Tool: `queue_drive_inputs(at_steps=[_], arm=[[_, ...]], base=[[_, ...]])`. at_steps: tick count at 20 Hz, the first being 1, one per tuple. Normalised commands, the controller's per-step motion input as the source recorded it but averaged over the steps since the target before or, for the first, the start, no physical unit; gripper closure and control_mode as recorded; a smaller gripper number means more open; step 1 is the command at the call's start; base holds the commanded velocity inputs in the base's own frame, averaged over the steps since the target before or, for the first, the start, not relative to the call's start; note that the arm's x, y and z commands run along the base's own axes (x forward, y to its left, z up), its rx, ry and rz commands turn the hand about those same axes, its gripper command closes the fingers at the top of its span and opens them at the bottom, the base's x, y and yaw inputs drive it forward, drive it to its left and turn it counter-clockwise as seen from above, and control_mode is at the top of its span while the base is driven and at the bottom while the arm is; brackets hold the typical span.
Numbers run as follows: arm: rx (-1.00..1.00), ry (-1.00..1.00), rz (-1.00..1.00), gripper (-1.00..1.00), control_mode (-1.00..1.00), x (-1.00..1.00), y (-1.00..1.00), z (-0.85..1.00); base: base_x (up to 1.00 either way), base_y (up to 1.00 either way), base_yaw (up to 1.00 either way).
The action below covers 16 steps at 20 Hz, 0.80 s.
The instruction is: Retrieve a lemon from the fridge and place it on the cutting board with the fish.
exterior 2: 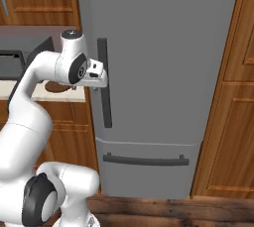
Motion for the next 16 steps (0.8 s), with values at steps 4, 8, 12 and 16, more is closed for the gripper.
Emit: queue_drive_inputs(at_steps=[4, 8, 12, 16], arm=[[-0.07, -0.15, 0.0, -1.0, -1.0, 0.16, -0.16, -0.24], [-0.06, -0.05, 0.0, -1.0, -1.0, 0.07, 0.0, -0.01], [-0.01, -0.08, -0.01, -1.0, -1.0, 0.32, 0.02, 0.0], [0.0, -0.08, 0.0, -1.0, -1.0, 0.5, 0.0, 0.0]], base=[[0.0, 0.0, 0.0], [0.0, 0.0, 0.0], [0.0, 0.0, 0.0], [0.0, 0.0, 0.0]])
